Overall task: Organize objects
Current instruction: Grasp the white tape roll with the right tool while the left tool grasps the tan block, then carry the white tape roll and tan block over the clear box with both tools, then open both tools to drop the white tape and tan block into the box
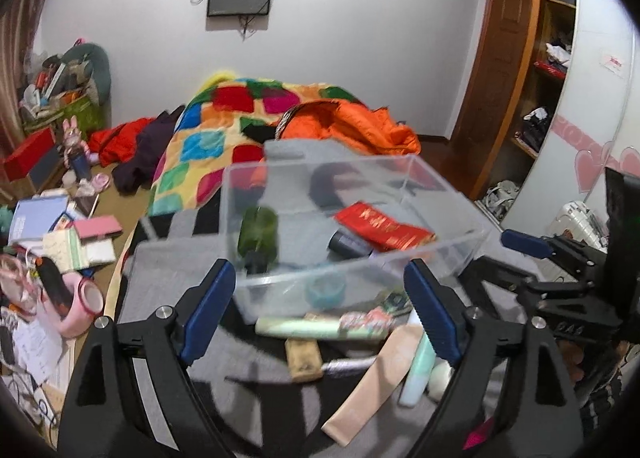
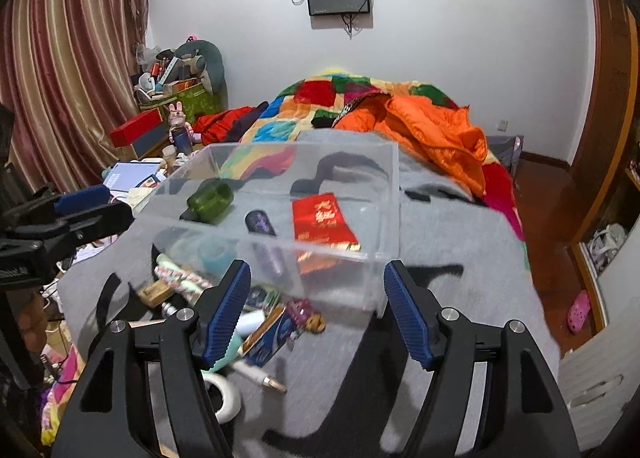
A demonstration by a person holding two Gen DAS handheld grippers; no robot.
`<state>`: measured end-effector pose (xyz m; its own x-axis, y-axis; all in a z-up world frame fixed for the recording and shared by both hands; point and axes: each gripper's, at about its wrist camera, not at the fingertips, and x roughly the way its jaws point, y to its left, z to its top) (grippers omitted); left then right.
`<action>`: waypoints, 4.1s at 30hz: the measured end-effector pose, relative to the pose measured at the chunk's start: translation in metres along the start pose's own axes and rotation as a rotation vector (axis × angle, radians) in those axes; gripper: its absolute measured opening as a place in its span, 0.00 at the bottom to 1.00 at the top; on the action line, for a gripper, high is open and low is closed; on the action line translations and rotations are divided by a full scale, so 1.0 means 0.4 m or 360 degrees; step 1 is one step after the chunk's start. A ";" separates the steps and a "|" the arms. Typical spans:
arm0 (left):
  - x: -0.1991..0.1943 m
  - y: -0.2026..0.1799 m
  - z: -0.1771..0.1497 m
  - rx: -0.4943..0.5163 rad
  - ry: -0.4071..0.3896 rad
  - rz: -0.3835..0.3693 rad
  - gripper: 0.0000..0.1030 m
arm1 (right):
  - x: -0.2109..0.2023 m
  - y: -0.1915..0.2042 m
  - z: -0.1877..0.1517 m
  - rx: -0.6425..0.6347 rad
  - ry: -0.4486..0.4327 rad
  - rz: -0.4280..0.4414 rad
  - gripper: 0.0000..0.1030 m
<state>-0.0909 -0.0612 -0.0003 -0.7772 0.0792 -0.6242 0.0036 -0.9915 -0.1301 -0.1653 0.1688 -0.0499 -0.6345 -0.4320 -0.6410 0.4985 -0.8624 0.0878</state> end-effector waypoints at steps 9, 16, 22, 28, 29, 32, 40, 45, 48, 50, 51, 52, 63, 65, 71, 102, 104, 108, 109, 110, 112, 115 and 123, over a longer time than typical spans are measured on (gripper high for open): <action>0.032 0.052 -0.107 -0.0099 0.0142 0.0017 0.84 | 0.001 0.036 -0.114 0.0018 0.0121 0.0031 0.64; 0.073 0.080 -0.162 -0.0161 0.0264 -0.0024 0.71 | -0.019 0.078 -0.176 -0.0014 0.0171 0.0092 0.64; 0.101 0.069 -0.158 -0.0156 0.0281 -0.0060 0.58 | -0.019 0.094 -0.184 -0.0011 0.0184 0.0152 0.64; 0.128 0.056 -0.158 -0.0128 0.0280 -0.0056 0.43 | 0.006 0.126 -0.202 -0.0054 0.0228 0.0188 0.64; 0.128 0.058 -0.157 -0.0133 0.0278 -0.0058 0.41 | 0.011 0.130 -0.205 -0.0061 0.0239 0.0193 0.64; 0.129 0.065 -0.157 -0.0149 0.0287 -0.0070 0.28 | 0.018 0.133 -0.207 -0.0065 0.0242 0.0192 0.58; 0.095 0.060 -0.174 -0.0091 0.0259 -0.0031 0.23 | 0.011 0.136 -0.200 -0.0062 0.0225 0.0228 0.35; 0.065 0.067 -0.191 -0.0100 0.0253 -0.0016 0.23 | -0.004 0.135 -0.192 -0.0065 0.0184 0.0215 0.35; 0.045 0.071 -0.189 -0.0113 0.0232 -0.0019 0.23 | -0.017 0.127 -0.182 -0.0051 0.0158 0.0218 0.35; 0.027 0.071 -0.181 -0.0118 0.0201 -0.0023 0.23 | -0.026 0.122 -0.172 -0.0043 0.0138 0.0216 0.35; 0.022 0.069 -0.176 -0.0118 0.0188 -0.0026 0.23 | -0.030 0.119 -0.167 -0.0039 0.0127 0.0212 0.35; 0.017 0.068 -0.171 -0.0118 0.0176 -0.0029 0.23 | -0.034 0.116 -0.162 -0.0036 0.0115 0.0206 0.35; -0.016 0.043 -0.098 -0.0103 0.0045 -0.0042 0.23 | -0.047 0.073 -0.083 0.0010 -0.0010 0.0107 0.35; -0.019 0.038 -0.085 -0.0095 0.0024 -0.0042 0.23 | -0.045 0.062 -0.064 0.0025 -0.0034 0.0094 0.35; -0.020 0.023 -0.042 -0.0067 -0.0029 -0.0049 0.23 | -0.035 0.048 -0.010 0.0043 -0.0095 0.0083 0.35; 0.171 0.022 0.073 -0.0033 0.0031 0.0017 0.23 | 0.159 0.024 0.104 0.0014 0.0040 -0.0029 0.35; 0.182 0.023 0.073 -0.0020 0.0046 0.0030 0.23 | 0.173 0.020 0.106 0.0023 0.0064 -0.0036 0.35; 0.202 0.032 0.069 -0.0035 0.0083 0.0032 0.23 | 0.188 0.016 0.101 0.0038 0.0095 -0.0049 0.35; 0.205 0.035 0.066 -0.0043 0.0085 0.0038 0.23 | 0.189 0.017 0.101 0.0037 0.0095 -0.0058 0.35; 0.206 0.037 0.065 -0.0048 0.0085 0.0044 0.23 | 0.188 0.016 0.101 0.0040 0.0094 -0.0059 0.36; 0.206 0.040 0.063 -0.0060 0.0085 0.0045 0.23 | 0.185 0.016 0.100 0.0048 0.0092 -0.0054 0.36; 0.202 0.043 0.064 -0.0075 0.0087 0.0038 0.24 | 0.181 0.012 0.101 0.0065 0.0099 -0.0038 0.36; 0.153 0.032 0.071 -0.0056 0.0014 0.0069 0.57 | 0.147 0.010 0.100 0.0078 0.0072 -0.0023 0.39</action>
<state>-0.1563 -0.0718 -0.0182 -0.7702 0.0374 -0.6367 0.0594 -0.9897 -0.1301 -0.2243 0.1296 -0.0567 -0.6135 -0.4079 -0.6761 0.4591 -0.8809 0.1149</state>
